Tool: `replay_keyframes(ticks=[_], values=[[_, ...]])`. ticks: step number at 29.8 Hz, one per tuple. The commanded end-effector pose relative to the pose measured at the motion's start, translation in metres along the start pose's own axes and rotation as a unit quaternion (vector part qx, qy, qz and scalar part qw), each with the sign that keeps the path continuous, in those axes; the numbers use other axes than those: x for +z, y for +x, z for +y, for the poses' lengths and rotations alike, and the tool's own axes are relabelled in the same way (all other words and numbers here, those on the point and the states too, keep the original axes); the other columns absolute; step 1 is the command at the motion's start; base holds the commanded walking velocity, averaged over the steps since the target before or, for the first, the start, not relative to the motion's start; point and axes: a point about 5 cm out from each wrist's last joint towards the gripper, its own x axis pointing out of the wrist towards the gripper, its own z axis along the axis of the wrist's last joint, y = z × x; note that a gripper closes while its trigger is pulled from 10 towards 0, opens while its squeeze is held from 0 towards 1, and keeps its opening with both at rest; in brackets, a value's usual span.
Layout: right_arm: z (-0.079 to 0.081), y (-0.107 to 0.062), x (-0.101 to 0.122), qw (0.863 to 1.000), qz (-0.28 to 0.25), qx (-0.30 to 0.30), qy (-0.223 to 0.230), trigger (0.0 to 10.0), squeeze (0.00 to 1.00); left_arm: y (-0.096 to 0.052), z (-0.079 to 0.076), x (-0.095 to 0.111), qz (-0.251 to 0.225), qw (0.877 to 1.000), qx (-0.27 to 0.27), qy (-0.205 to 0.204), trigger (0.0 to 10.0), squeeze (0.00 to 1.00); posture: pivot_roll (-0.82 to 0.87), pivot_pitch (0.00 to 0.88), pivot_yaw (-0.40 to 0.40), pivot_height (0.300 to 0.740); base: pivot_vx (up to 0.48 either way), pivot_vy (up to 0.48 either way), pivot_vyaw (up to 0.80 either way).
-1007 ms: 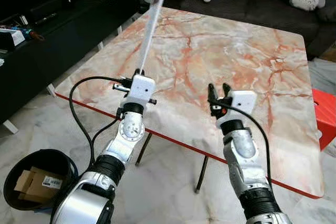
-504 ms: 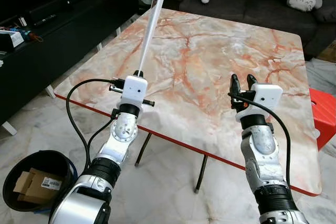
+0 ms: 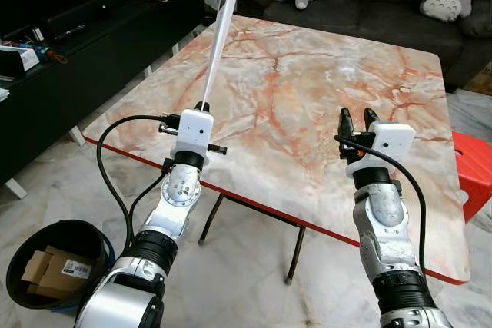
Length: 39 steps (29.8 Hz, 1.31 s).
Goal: Picking trash to rubbish bin
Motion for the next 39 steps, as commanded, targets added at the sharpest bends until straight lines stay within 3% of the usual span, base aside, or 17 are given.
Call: replay_keyframes(ticks=[1,39], values=[[0.0013,0.0020,0.0052,1.000,-0.012,0.000,-0.002,10.0,0.00,0.0007,0.0028,0.0039,-0.012,1.000,0.003,0.004,10.0,0.00,0.05,0.000,-0.034,0.740,0.000,0.000,0.79],[0.0058,-0.0001,0.0011,1.000,0.003,0.011,0.003,10.0,0.00,0.0000,0.0071,0.0004,0.003,1.000,0.015,0.008,10.0,0.00,0.06,0.046,-0.056,0.740,0.000,0.000,0.79]])
